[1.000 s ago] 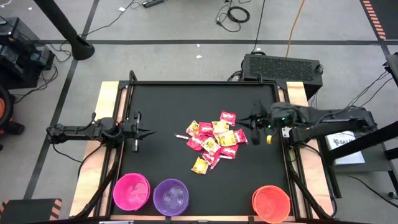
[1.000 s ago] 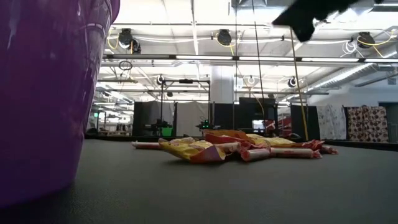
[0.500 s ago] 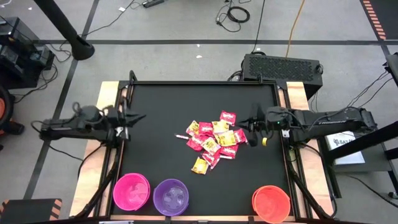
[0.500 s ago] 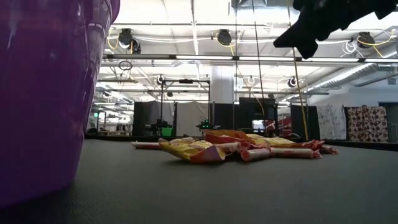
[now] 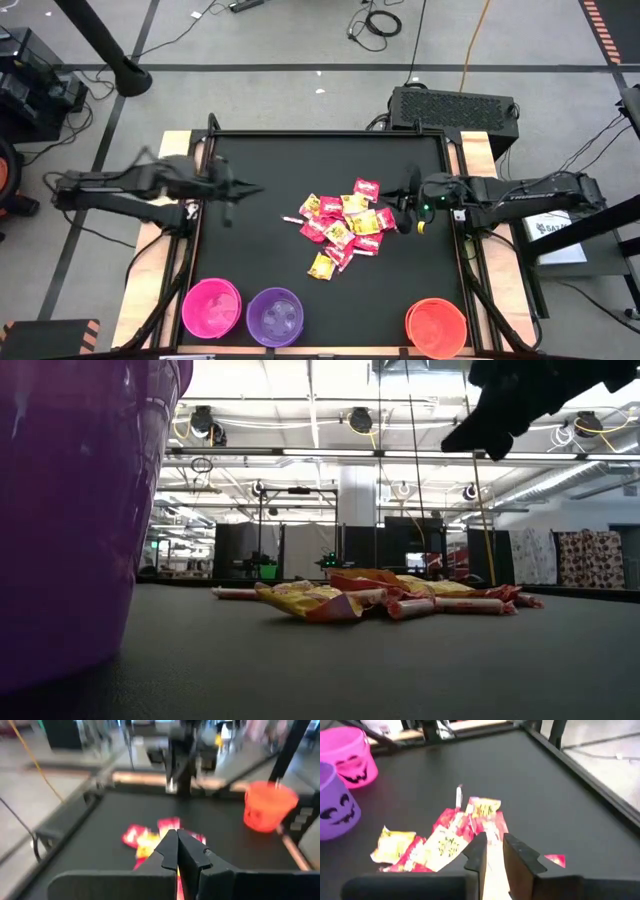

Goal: Sort candy by brand, put in halloween buckets
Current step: Put the yellow candy into the orange bucket

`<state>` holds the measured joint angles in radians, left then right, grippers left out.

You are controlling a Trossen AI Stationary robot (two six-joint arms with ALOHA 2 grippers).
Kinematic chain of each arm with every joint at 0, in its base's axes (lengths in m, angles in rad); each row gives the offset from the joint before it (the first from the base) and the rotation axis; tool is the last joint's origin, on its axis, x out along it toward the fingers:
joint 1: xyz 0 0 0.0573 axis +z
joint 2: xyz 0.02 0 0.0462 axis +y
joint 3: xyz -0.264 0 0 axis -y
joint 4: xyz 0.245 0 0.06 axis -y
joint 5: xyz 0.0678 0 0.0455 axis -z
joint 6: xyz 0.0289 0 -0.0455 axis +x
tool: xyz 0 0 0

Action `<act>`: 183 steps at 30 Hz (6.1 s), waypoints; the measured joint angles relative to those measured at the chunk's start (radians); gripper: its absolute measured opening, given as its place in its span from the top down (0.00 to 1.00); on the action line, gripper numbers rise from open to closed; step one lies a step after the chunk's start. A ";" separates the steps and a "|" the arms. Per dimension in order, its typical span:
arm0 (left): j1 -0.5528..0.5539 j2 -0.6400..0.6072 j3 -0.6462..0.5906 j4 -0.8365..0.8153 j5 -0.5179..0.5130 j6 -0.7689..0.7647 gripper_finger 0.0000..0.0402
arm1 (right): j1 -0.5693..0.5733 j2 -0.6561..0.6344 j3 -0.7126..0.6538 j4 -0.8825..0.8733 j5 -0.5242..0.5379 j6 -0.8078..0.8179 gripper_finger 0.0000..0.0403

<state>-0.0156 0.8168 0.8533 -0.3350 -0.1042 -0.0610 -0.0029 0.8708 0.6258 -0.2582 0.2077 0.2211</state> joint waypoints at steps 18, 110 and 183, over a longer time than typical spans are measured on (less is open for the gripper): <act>-0.133 0.300 -0.016 0.037 -0.004 -0.143 1.00 | -0.005 0.165 0.000 -0.174 -0.134 0.081 0.66; -0.168 0.300 -0.014 0.042 -0.085 -0.004 1.00 | -0.254 0.091 -0.080 0.411 -0.637 -0.023 1.00; -0.168 0.299 -0.015 0.143 -0.189 -0.012 1.00 | -0.019 -0.080 -0.079 0.776 -0.450 0.064 1.00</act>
<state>-0.1837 1.1162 0.8387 -0.1921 -0.2932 -0.0731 -0.0216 0.7911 0.5465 0.5177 -0.2427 0.2852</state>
